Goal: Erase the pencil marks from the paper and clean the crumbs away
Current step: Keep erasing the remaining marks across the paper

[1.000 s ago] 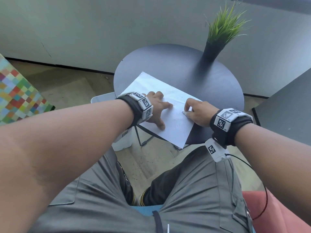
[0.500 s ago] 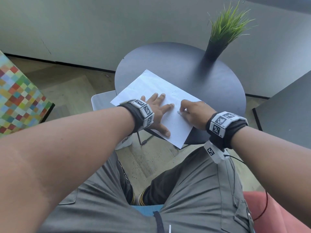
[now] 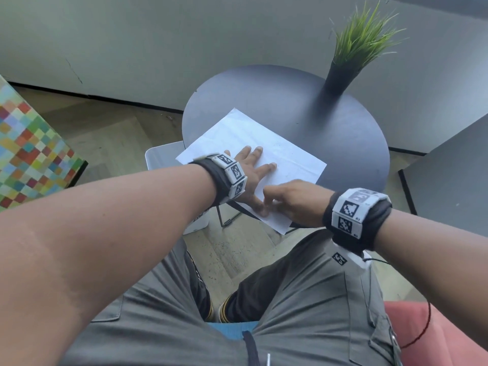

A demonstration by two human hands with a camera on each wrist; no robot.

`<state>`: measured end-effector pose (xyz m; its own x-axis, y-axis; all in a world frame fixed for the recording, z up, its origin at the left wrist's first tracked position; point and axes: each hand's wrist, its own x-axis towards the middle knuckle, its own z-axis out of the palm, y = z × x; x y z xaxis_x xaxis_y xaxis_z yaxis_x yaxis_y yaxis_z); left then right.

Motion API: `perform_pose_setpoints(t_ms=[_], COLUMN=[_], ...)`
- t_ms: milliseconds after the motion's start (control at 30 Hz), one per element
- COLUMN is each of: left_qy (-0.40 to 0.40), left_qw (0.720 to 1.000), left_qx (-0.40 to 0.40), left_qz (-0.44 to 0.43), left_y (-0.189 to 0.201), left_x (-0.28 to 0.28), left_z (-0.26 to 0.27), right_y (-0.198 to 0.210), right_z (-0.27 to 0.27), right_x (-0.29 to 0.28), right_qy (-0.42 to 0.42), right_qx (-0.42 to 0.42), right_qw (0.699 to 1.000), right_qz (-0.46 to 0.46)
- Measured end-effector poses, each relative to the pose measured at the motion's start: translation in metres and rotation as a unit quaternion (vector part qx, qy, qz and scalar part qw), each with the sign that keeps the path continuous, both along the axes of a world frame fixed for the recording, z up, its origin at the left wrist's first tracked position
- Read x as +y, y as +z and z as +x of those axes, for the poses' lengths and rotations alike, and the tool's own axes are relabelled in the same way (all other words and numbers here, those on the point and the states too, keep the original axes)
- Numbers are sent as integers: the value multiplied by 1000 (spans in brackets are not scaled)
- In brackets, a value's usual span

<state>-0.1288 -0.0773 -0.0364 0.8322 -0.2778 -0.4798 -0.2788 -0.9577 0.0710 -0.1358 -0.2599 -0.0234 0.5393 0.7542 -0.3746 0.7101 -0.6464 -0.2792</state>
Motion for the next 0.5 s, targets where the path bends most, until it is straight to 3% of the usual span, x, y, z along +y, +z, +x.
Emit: perform_pose_setpoints(t_ms=[133,267,300,433,500], left_qy=[6,0,1,7,6], left_qw=[1000,1000,1000,1000,1000], left_qx=[5,2,0,0,2], left_qz=[0,9,9,9,15], left_y=[0,1,1,1,2], left_x=[-2,-4,-4,-6,-6], left_z=[1,-1,0,1,0], right_y=[4,5,6,5,3], right_z=[25,3,4,24,13], right_x=[-8,-4,-6,-17,-13], right_qy=[-119,-1,-1,-126,-77], right_qx=[-74,7,14,-81,-43], right_qw=[990,1000,1000,989,996], right_qz=[5,-5,-11,7,6])
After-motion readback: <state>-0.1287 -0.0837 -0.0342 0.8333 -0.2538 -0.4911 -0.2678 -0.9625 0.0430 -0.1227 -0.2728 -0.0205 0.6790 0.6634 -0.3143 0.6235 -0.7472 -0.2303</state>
